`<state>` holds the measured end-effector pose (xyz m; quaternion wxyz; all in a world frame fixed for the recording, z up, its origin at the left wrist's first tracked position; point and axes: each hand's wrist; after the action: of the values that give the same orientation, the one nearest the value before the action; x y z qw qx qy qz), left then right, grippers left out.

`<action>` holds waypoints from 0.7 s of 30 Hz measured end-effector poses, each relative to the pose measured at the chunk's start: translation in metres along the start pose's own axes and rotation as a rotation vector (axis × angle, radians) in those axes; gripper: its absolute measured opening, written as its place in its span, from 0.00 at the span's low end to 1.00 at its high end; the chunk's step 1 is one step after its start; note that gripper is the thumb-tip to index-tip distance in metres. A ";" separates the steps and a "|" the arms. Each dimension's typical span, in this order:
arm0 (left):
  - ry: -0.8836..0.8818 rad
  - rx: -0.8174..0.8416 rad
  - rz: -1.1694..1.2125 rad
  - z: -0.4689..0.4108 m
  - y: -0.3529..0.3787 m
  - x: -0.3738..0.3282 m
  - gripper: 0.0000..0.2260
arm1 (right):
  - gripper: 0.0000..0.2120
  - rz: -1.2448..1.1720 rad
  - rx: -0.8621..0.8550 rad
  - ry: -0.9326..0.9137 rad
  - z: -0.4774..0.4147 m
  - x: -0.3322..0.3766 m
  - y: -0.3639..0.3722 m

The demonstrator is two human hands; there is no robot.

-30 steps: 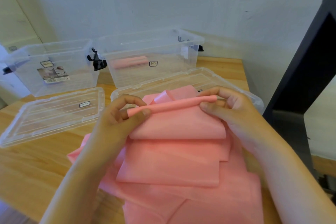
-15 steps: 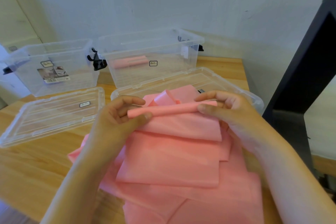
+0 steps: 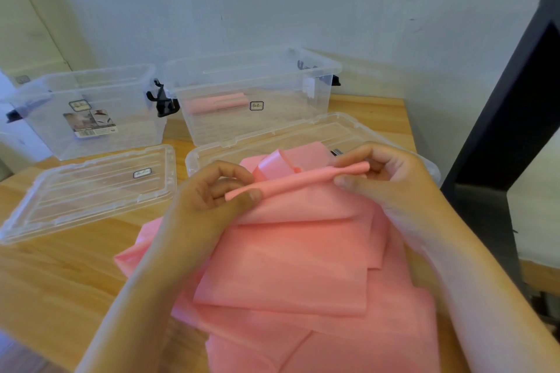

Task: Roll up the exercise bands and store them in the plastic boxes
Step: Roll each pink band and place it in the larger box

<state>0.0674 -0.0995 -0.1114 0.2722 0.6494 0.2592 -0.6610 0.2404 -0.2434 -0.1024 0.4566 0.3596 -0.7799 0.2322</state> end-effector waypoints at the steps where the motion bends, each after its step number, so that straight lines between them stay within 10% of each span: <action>1: 0.013 0.005 0.009 -0.001 -0.001 0.000 0.10 | 0.11 -0.013 0.005 0.011 0.000 0.000 0.000; 21: 0.113 -0.036 0.040 0.001 0.002 -0.003 0.14 | 0.10 -0.026 0.082 0.053 0.003 0.007 0.004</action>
<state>0.0680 -0.1019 -0.1085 0.2820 0.6856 0.2728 -0.6131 0.2336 -0.2455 -0.0977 0.4651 0.3816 -0.7526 0.2675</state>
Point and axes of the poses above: each hand's wrist, its own z-axis away from the middle knuckle, its own y-axis out of the palm, x = y × z, and after that the axes turned 11 degrees about -y, right-handed
